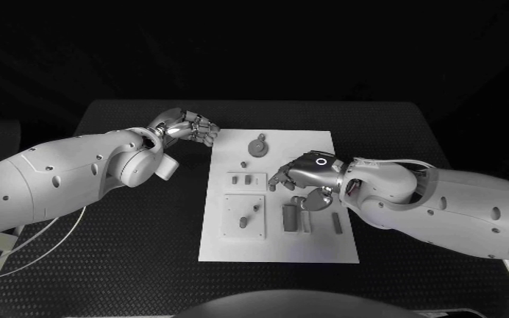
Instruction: Assemble the parts on the task board
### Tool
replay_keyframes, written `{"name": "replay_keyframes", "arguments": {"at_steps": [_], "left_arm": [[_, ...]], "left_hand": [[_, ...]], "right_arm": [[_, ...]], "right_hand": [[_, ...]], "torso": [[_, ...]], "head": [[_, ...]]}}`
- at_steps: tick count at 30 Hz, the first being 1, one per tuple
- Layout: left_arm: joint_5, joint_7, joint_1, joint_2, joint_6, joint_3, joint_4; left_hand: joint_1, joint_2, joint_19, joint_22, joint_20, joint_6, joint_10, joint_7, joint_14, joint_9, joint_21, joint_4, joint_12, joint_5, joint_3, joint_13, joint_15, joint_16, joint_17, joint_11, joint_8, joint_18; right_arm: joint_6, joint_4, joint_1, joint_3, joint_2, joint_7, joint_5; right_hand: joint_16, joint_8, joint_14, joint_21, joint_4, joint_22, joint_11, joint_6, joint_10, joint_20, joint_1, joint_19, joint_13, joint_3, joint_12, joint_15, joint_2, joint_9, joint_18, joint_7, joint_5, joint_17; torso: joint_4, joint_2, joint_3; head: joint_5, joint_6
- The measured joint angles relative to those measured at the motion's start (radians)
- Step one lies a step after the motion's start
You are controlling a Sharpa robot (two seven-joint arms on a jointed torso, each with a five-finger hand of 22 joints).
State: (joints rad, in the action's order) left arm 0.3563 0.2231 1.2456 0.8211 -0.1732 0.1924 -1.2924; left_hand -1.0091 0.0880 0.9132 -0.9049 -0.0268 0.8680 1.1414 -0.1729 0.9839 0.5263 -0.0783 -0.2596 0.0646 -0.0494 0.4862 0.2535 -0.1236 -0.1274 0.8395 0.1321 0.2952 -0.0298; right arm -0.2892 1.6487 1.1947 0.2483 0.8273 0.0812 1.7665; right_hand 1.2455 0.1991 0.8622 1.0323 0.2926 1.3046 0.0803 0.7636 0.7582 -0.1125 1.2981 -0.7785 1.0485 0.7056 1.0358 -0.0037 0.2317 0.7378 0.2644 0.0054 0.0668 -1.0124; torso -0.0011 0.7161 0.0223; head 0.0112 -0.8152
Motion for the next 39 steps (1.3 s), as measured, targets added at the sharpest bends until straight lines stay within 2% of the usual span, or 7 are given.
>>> {"name": "replay_keyframes", "arguments": {"at_steps": [4, 15, 19, 26, 35, 39], "left_arm": [[0.0, 0.0, 0.0, 0.002, 0.0, 0.0, 0.001], [0.0, -0.001, 0.0, 0.002, 0.001, 0.0, 0.004], [0.0, -0.001, 0.0, 0.002, 0.001, 0.0, 0.005], [0.0, -0.001, 0.0, 0.002, 0.002, 0.0, 0.005], [0.0, -0.002, 0.0, 0.003, 0.003, 0.0, 0.006], [0.0, -0.002, 0.0, 0.003, 0.004, 0.0, 0.006]], "left_hand": [[0.0, 0.0, 0.0, 0.0, 0.0, 0.0, 0.0, 0.0, 0.0, 0.0, 0.0, 0.0, 0.0, 0.0, 0.0, 0.0, 0.0, 0.0, 0.0, 0.0, 0.0, 0.0], [0.0, 0.0, 0.0, 0.0, 0.0, 0.0, 0.0, 0.0, 0.0, 0.0, 0.0, 0.0, 0.0, 0.0, 0.0, -0.001, 0.0, 0.0, 0.0, 0.0, 0.0, 0.0], [0.0, 0.0, 0.0, 0.0, 0.0, 0.0, 0.0, 0.0, 0.0, 0.0, 0.0, 0.0, 0.0, 0.0, 0.0, -0.001, 0.0, 0.0, 0.0, 0.0, 0.0, 0.0], [0.0, 0.0, 0.0, 0.0, 0.0, 0.0, 0.0, 0.0, 0.0, 0.0, 0.0, 0.002, 0.0, 0.0, -0.002, -0.002, 0.0, 0.0, -0.001, 0.0, -0.005, 0.0], [0.0, 0.0, 0.0, 0.0, 0.0, 0.0, 0.0, 0.0, 0.0, 0.0, 0.0, 0.002, 0.0, 0.0, -0.002, -0.002, 0.0, 0.0, -0.001, 0.0, -0.005, 0.0], [0.0, 0.0, 0.0, 0.0, 0.0, 0.0, 0.0, 0.0, 0.0, 0.0, 0.0, 0.002, 0.0, 0.0, -0.002, -0.002, 0.0, 0.0, -0.001, 0.0, -0.005, 0.0]], "right_arm": [[0.019, 0.001, -0.016, 0.0, 0.007, -0.002, 0.014], [0.055, 0.017, -0.028, 0.0, 0.017, -0.012, 0.039], [0.067, 0.012, -0.033, -0.001, 0.016, -0.018, 0.045], [0.079, -0.008, -0.066, 0.0, 0.016, -0.026, 0.056], [0.083, -0.023, -0.075, -0.003, 0.002, -0.033, 0.072], [0.079, -0.028, -0.079, -0.004, 0.001, -0.034, 0.076]], "right_hand": [[0.063, 0.007, -0.023, 0.0, 0.0, -0.004, 0.003, -0.002, -0.023, -0.004, 0.002, -0.004, -0.008, 0.0, 0.057, 0.003, -0.002, 0.01, 0.0, -0.002, 0.0, -0.006], [0.179, 0.013, -0.059, 0.028, 0.0, 0.004, 0.004, 0.006, -0.056, 0.011, 0.004, -0.019, -0.041, 0.0, 0.174, 0.005, -0.004, 0.02, 0.008, -0.009, 0.0, 0.02], [0.198, 0.019, -0.066, 0.032, 0.0, 0.003, 0.007, 0.021, -0.067, 0.011, 0.011, -0.019, -0.052, 0.0, 0.196, 0.009, -0.011, 0.023, 0.008, -0.002, 0.0, 0.031], [0.214, 0.019, -0.072, 0.035, 0.0, 0.003, 0.007, 0.022, -0.074, 0.011, 0.006, -0.018, -0.064, 0.0, 0.215, 0.009, -0.017, 0.023, 0.008, 0.0, 0.0, 0.043], [0.225, 0.019, -0.08, 0.038, 0.0, 0.003, 0.007, 0.025, -0.081, 0.011, 0.006, -0.018, -0.071, 0.0, 0.227, 0.01, -0.017, 0.021, 0.008, -0.003, 0.0, 0.052], [0.241, 0.019, -0.087, 0.044, 0.0, 0.003, 0.009, 0.036, -0.09, 0.011, 0.013, -0.018, -0.078, 0.0, 0.244, 0.01, -0.024, 0.02, 0.007, 0.008, 0.0, 0.059]], "torso": [[0.0004, 0.0, -0.0001], [-0.0005, 0.0, 0.0001], [-0.0002, 0.0, 0.0001], [0.0005, 0.0, 0.0001], [0.0006, 0.0, -0.0001], [0.0003, 0.0, -0.0007]], "head": [[0.002, -0.003], [0.004, -0.01], [0.003, -0.012], [0.003, -0.015], [0.005, -0.019], [0.005, -0.019]]}}
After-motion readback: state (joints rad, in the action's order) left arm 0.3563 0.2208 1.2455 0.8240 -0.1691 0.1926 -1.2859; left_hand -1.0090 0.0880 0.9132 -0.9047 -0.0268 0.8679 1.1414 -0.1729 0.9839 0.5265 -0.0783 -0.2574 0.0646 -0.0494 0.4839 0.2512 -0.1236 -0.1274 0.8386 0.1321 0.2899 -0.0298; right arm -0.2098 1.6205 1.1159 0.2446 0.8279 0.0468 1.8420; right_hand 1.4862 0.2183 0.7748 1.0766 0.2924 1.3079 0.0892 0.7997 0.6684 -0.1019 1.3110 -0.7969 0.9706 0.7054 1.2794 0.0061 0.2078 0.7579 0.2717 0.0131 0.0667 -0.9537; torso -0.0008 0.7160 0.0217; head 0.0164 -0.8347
